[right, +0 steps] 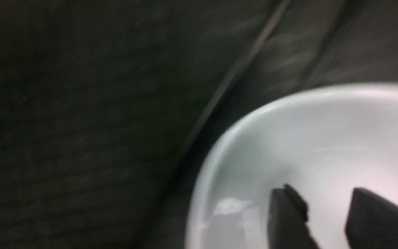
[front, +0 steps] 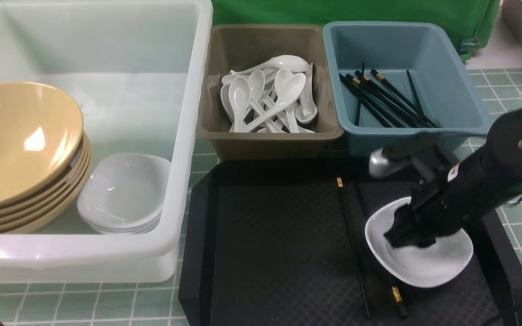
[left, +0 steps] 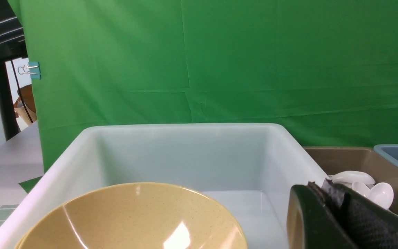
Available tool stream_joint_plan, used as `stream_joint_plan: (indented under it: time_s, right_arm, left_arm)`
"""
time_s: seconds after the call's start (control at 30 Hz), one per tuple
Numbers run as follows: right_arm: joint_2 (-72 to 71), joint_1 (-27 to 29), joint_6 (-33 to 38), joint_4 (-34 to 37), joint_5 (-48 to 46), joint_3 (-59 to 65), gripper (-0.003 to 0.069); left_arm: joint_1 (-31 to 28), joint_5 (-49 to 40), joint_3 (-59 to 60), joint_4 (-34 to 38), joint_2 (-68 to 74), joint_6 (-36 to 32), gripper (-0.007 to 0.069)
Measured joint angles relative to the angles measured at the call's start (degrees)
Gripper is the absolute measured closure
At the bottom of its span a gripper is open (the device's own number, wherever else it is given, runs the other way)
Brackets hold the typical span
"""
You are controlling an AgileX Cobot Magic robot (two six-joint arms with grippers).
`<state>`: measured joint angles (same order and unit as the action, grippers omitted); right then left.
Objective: On blue table put chopsticks spoon bowls plates into blue grey white boxes.
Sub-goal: 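Reach for and grasp the small white dish on the black tray, then place the white bowl into the white bin on top of the stacked bowls with the right gripper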
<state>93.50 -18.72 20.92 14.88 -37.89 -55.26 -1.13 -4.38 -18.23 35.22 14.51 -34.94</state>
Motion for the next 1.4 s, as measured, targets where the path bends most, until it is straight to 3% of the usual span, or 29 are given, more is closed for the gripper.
stream_joint_plan:
  time_s: [0.07,0.2,0.47,0.57,0.67,0.83,0.93,1.1,1.27,1.33,1.4]
  right_arm:
    - [-1.27,1.72,-4.4,-6.13,-1.59,-3.04,0.0286]
    - [-1.75,6.23,-9.06,-12.15,-1.84,-4.58,0.02]
    - [4.8,11.29,-11.52,-11.84,-3.46,-4.41,0.0176]
    - [7.42,11.31,-7.79,-4.52,-4.33,-4.31,0.0204]
    - [8.6,11.31,-4.25,0.47,-4.89,-4.08,0.0292]
    - [8.31,11.31,-1.95,3.15,-6.71,-4.1,0.0453]
    - [6.69,11.31,-1.16,3.55,-7.89,-4.14,0.048]
    - [0.58,10.46,-0.71,3.1,-15.25,-6.5,0.0584]
    - [-9.53,3.46,-1.8,3.5,-13.92,-12.82,0.0592]
    - [-11.25,-1.86,-2.15,7.97,-6.13,-16.31,0.0592]
    - [-10.07,-7.28,0.34,17.05,3.75,-18.27,0.0592]
  left_arm:
    - [0.0,-0.06,0.0,0.0,0.0,0.0,0.0619]
    - [0.0,-0.06,0.02,0.0,0.0,-0.06,0.0619]
    - [0.0,0.0,0.31,0.0,0.0,-0.02,0.0619]
    - [0.0,0.49,0.38,0.0,0.0,-0.02,0.0619]
    - [0.0,0.99,0.68,0.0,0.0,-0.02,0.0619]
    - [0.0,2.12,1.1,0.05,0.0,-0.02,0.0619]
    - [0.0,2.56,1.34,0.23,0.0,-0.02,0.0619]
    - [0.0,2.56,1.4,0.37,0.0,-0.02,0.0619]
    - [0.0,2.56,1.4,0.42,0.0,0.4,0.0619]
    - [0.0,2.57,1.4,0.42,0.0,0.4,0.0619]
    - [0.0,2.57,1.4,0.42,0.0,0.46,0.0619]
